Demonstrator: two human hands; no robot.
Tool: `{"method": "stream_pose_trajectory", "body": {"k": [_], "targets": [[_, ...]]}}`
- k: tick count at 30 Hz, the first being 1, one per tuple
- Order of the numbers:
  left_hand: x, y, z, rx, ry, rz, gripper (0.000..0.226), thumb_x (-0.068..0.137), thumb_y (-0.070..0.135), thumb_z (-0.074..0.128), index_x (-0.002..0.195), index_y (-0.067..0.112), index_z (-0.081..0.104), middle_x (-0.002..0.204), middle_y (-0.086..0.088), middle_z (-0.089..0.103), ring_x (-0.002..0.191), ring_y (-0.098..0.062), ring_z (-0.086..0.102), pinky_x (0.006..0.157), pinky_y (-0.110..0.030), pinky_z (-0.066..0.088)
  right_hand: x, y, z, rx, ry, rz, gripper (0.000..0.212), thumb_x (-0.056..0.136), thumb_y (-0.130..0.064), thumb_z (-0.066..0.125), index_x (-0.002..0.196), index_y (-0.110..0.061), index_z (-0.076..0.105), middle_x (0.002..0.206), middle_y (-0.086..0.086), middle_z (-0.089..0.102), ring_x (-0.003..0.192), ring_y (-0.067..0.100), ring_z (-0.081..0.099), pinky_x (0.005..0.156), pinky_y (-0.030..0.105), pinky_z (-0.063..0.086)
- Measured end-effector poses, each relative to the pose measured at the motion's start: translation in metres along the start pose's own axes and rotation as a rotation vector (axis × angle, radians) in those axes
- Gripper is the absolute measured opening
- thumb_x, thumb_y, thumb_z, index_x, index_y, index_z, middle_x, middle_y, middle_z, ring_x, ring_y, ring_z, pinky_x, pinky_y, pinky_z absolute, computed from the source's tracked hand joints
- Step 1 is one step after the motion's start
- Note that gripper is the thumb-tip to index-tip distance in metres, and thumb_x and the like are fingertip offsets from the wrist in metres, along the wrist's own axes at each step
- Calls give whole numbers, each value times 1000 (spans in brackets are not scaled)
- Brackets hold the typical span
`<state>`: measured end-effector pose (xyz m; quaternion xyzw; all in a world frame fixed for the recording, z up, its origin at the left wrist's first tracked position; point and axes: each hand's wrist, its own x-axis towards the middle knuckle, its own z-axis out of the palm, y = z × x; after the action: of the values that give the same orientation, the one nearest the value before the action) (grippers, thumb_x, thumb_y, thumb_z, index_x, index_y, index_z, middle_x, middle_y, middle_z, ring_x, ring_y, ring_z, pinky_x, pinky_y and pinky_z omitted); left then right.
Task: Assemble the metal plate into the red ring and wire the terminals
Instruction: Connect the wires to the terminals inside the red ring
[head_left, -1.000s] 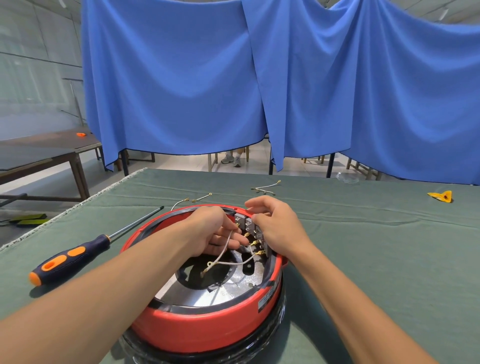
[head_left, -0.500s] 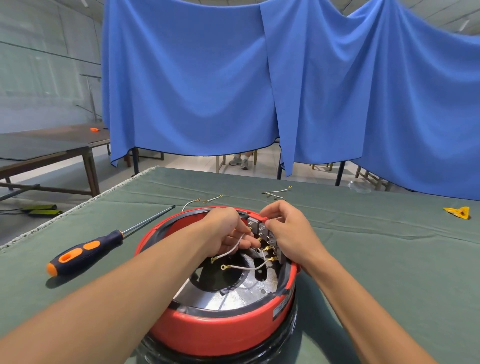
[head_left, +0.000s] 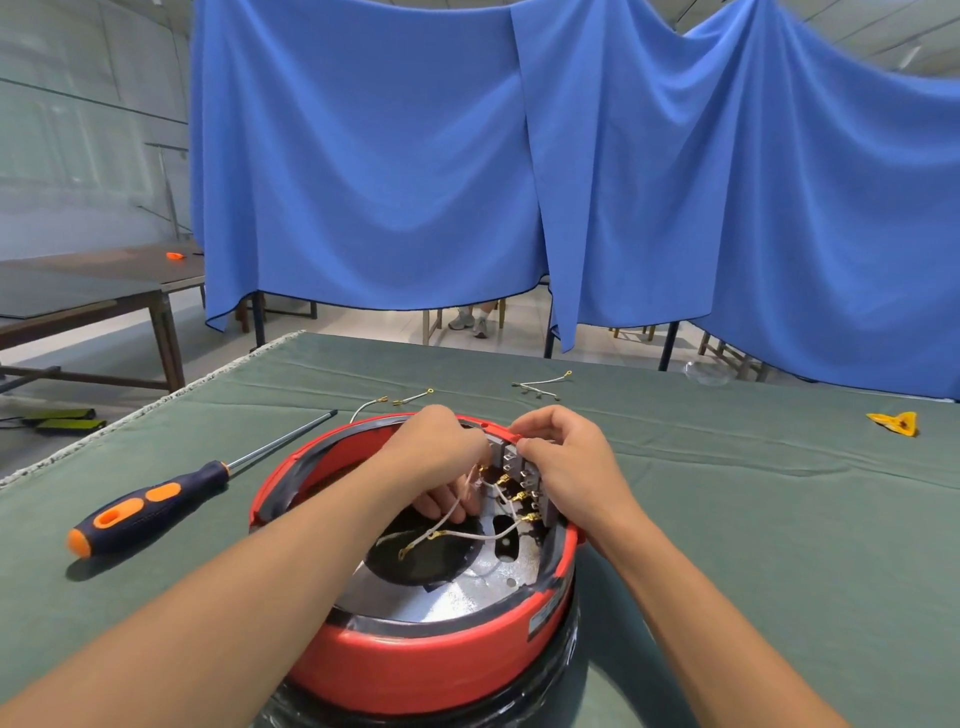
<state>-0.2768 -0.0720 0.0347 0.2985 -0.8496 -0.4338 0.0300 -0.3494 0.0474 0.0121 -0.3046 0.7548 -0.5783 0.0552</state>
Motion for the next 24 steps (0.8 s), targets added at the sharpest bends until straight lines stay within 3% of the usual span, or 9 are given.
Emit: {"method": "stream_pose_trajectory", "body": {"k": [2,4,8,12,14,16,18,20,24], "targets": [[-2,-2,2,174,124,66,32,83,31,52,69,5,63,52,-3,68,44,-18,63,47,-22,47,0,-1,0,10,-1,16,21,84,2,57,86,-19,61,93,2,67,85,14,63,71,23,50],[-6,-2,3,410,336,157,31,79,39,52,61,14,56,55,2,62,51,-18,58,49,-23,38,1,-2,-3,45,-1,42,18,85,0,58,89,-17,61,94,3,68,84,15,64,75,26,51],[-13,1,7,539,524,357,17,77,33,51,74,17,54,73,0,59,72,-25,55,57,-29,35,7,-2,-27,171,120,142,12,86,-6,59,82,-17,63,90,7,70,77,15,60,65,30,49],[-18,4,13,508,526,616,6,81,24,50,82,19,53,84,6,55,80,-17,52,61,-30,35,10,15,-52,137,229,224,16,90,-8,53,79,-16,63,76,0,68,68,15,55,56,26,43],[-18,5,17,521,481,717,11,83,23,50,92,22,57,95,8,54,93,-13,47,67,-29,39,8,32,-56,-70,255,242,12,87,-13,57,77,-19,62,77,-2,65,72,19,54,58,27,41],[-17,4,19,554,433,771,18,86,21,48,100,23,59,103,10,55,103,-11,43,73,-27,39,4,43,-56,-444,159,267,4,81,-27,64,80,-23,61,81,-7,63,82,19,58,69,30,45],[-16,3,20,551,400,789,20,87,20,47,102,24,60,106,10,56,104,-11,43,73,-24,36,1,44,-54,-651,20,312,17,73,-38,69,71,-24,61,79,-9,65,84,16,62,73,30,48],[-16,2,18,523,391,780,20,87,20,48,102,24,60,106,11,56,104,-10,44,74,-24,37,2,39,-53,-680,-54,359,20,69,-38,73,66,-21,64,79,-4,69,83,19,64,74,31,51],[-19,3,18,503,391,768,19,86,19,49,100,23,61,105,11,57,103,-10,45,77,-27,41,6,34,-57,-710,-110,424,23,72,-29,77,79,-8,71,83,7,69,82,24,64,74,31,53]]}}
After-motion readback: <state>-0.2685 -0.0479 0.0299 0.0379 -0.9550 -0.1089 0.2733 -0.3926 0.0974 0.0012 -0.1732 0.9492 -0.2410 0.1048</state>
